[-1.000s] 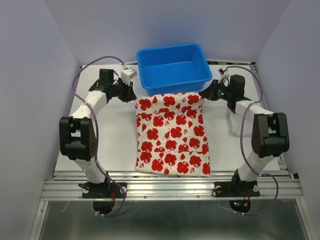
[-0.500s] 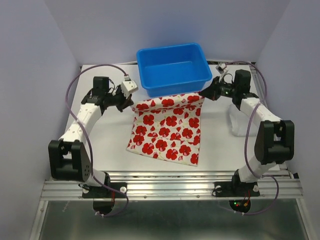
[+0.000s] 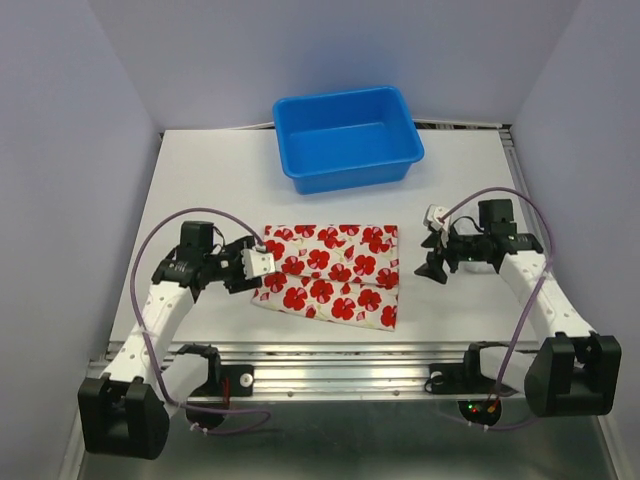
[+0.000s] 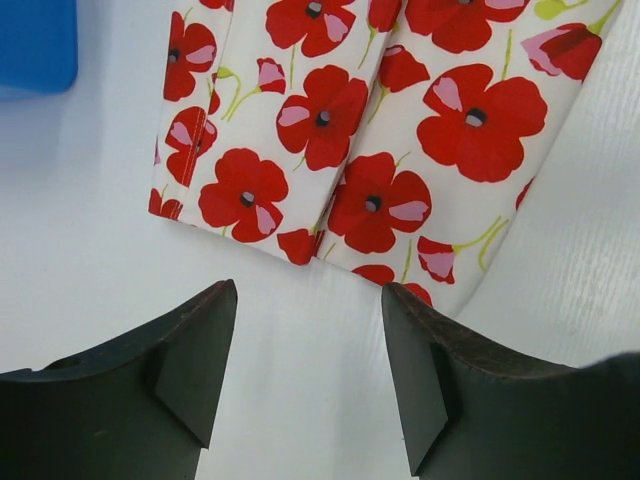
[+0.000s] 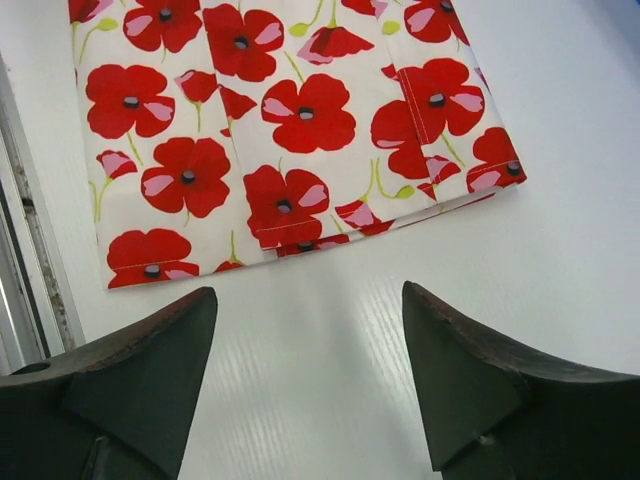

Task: Fold and stack the skirts
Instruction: Fold the skirt

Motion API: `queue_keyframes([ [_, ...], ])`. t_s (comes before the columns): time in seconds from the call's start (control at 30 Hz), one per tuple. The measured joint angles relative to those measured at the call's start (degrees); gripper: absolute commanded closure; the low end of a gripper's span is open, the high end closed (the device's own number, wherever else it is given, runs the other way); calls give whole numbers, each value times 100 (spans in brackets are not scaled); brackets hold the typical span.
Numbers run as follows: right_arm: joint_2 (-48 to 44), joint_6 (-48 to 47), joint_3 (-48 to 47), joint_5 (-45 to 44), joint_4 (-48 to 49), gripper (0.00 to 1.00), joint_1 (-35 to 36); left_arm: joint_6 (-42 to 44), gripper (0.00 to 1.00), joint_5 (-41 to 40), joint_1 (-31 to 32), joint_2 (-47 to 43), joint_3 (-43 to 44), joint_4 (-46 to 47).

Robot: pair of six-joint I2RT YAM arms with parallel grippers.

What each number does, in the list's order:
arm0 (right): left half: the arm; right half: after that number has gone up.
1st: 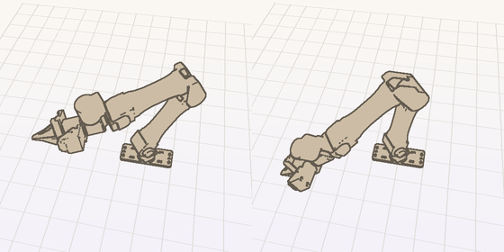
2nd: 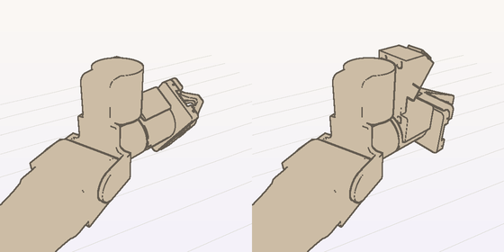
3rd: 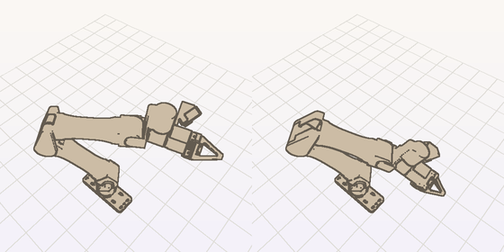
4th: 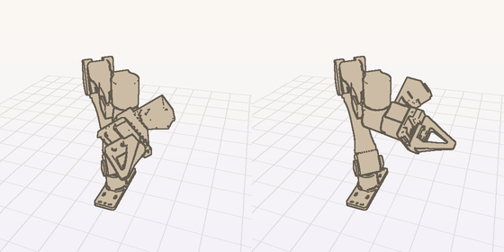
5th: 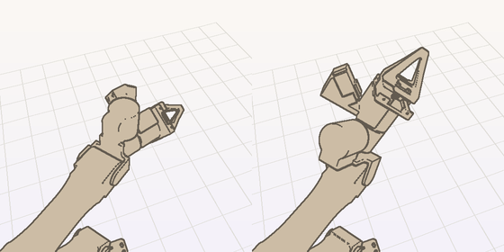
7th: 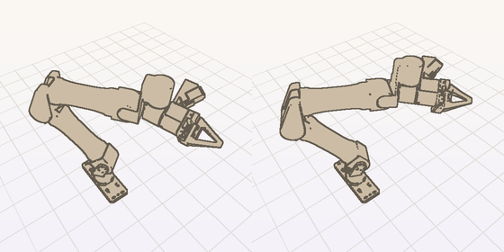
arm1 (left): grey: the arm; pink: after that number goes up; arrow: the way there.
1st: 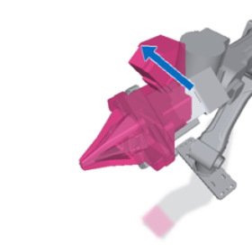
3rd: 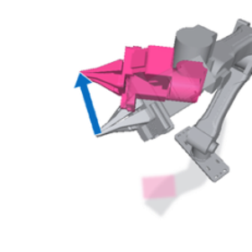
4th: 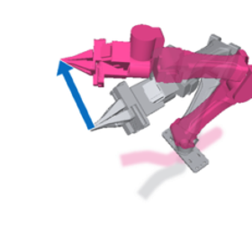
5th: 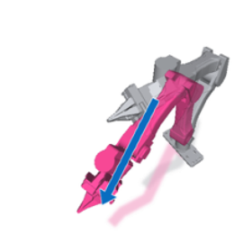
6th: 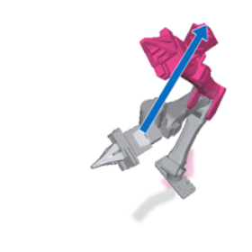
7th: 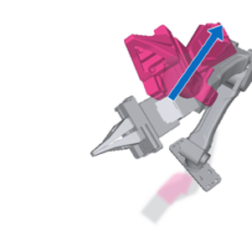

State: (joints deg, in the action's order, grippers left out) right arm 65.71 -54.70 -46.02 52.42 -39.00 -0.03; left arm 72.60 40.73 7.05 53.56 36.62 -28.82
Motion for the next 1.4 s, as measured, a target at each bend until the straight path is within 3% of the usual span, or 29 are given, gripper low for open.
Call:
queue_keyframes([
  [0.1, 120, 9, -166, -68, -4, 40, 190, -92, 39, -46, 0, 341, 188, 11],
  [0.23, 833, 208, -492, -461, 76, 47, 890, -240, 45, -166, 55, 1226, 638, -33],
  [0.43, 1517, 621, -516, -1626, 382, 49, 2559, -15, 46, -623, 435, 2229, 1235, -79],
  [0.73, 2194, 820, -516, -2780, 815, 49, 3110, 732, 46, -1165, 859, 3051, 1423, -164],
  [0.87, 2387, 861, -514, -3077, 911, 58, 3279, 892, 48, -1322, 1016, 3213, 1427, -160],
  [0.9, 2391, 868, -514, -3145, 977, 64, 3287, 922, 50, -1351, 1043, 3239, 1429, -157],
  [1.17, 2503, 907, -514, -3471, 1266, 99, 3311, 920, 80, -1567, 1099, 3604, 1443, 122],
  [1.33, 2500, 903, -514, -3506, 1250, 99, 3311, 833, 98, -1576, 1099, 3672, 1541, 149],
  [1.4, 2476, 905, -514, -3515, 1239, 99, 3311, 758, 100, -1578, 1099, 3672, 1615, 153],
])
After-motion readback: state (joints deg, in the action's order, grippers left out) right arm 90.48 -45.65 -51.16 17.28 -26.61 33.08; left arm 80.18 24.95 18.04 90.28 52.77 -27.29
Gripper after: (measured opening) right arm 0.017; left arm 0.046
